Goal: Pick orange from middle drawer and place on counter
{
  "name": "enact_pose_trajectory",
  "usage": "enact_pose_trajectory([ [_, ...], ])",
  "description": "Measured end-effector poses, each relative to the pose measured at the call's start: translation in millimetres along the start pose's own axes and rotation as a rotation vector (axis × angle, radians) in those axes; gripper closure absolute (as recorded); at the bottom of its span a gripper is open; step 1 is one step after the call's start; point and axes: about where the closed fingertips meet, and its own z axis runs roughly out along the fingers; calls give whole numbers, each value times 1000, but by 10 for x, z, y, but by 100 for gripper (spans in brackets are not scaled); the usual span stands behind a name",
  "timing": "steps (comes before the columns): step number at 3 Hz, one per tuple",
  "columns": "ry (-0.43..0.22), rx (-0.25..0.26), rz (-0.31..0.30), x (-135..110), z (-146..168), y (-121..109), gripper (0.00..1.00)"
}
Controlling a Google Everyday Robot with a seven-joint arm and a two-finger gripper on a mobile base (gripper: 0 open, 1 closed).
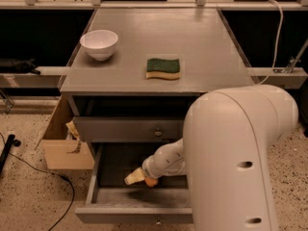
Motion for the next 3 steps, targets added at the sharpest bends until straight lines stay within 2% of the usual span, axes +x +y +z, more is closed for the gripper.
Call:
enact_pose_trajectory([
  [1,-23,44,-35,-175,56,-187,0],
  [2,-22,45,-35,-175,57,-187,0],
  [3,11,64,-8,1,91,-261,0],
])
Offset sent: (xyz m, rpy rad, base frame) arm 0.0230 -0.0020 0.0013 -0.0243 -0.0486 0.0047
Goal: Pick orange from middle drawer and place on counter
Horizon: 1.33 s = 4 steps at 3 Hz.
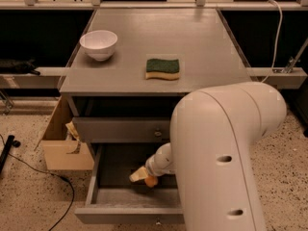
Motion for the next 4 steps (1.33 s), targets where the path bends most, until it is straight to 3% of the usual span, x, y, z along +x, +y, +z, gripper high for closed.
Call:
enact_pose_trajectory([
  [1,31,57,37,261,-142,-115,0],
  [2,31,57,37,261,-142,-115,0],
  [3,31,57,37,261,-142,-115,14],
  [4,31,57,37,261,-142,-115,38],
])
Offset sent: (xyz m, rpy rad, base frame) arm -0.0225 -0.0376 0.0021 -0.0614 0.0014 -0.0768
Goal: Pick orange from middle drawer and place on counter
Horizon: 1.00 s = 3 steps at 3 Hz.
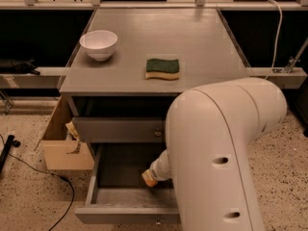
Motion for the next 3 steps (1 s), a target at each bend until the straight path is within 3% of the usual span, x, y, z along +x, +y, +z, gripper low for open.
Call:
enact_pose_trajectory([
  [1,0,0,0,0,0,0,43],
  [3,2,0,1,15,4,-2,0],
])
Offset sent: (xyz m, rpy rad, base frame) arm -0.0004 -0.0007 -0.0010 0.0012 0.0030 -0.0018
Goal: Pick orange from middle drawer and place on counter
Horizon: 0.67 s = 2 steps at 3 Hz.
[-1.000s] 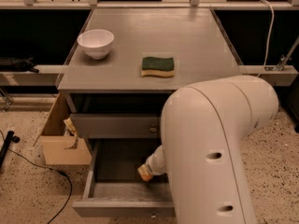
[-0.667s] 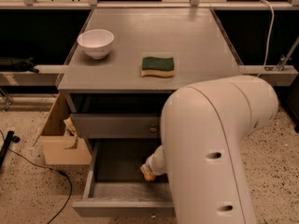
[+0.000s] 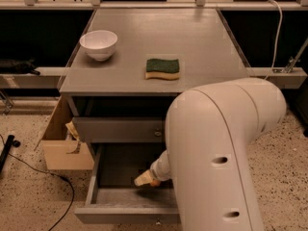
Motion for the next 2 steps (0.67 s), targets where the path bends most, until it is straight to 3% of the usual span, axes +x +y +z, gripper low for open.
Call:
enact_pose_trajectory([
  [2,50,33,49,287,155,-203,0],
])
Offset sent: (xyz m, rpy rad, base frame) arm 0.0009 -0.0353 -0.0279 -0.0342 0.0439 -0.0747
